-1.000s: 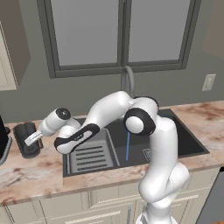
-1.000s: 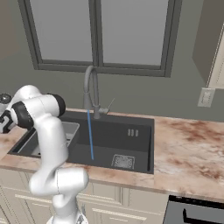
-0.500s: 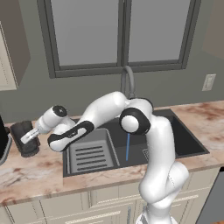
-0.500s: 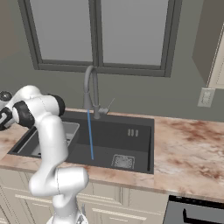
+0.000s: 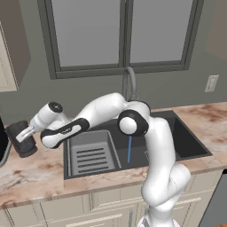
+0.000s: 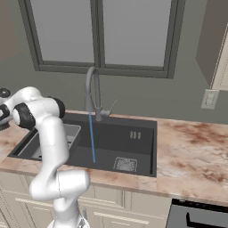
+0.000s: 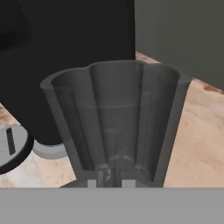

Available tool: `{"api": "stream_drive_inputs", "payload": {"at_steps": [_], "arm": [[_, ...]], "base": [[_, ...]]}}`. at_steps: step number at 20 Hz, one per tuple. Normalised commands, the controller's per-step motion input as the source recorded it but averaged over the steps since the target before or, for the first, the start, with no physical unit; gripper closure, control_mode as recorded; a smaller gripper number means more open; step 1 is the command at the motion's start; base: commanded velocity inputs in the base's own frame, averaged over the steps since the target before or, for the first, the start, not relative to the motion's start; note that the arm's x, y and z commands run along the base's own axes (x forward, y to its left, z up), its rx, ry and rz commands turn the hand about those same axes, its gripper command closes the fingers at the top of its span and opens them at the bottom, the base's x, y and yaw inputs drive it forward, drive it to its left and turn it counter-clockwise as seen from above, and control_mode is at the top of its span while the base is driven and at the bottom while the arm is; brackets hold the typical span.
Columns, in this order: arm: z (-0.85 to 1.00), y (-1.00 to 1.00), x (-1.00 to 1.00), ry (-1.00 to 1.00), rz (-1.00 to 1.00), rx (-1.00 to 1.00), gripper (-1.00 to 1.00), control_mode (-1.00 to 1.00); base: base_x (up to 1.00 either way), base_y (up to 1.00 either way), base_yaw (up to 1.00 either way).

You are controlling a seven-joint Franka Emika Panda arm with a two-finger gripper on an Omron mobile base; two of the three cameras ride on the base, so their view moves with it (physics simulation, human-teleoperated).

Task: Turn on the sink faucet and place the jug under the water for a few seconds to fill it up.

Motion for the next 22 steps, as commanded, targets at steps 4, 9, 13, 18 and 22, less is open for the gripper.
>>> {"api": "stream_drive_inputs", "payload": {"at_steps": [4, 9, 13, 18, 22], "arm": [[0.0, 0.23, 0.0, 0.04, 0.0, 0.0, 1.0, -1.0], [-0.01, 0.06, 0.0, 0.01, 0.0, 0.01, 1.0, -1.0], [-0.03, 0.0, -0.01, 0.0, 0.0, 0.0, 1.0, -1.0], [-0.02, 0.0, -0.06, 0.0, 0.0, 0.01, 1.0, -1.0], [0.0, 0.0, 0.0, 0.0, 0.0, 0.03, 1.0, -1.0]], "base": [[0.0, 0.0, 0.0], [0.0, 0.0, 0.0], [0.0, 0.0, 0.0], [0.0, 0.0, 0.0], [0.0, 0.0, 0.0]]}}
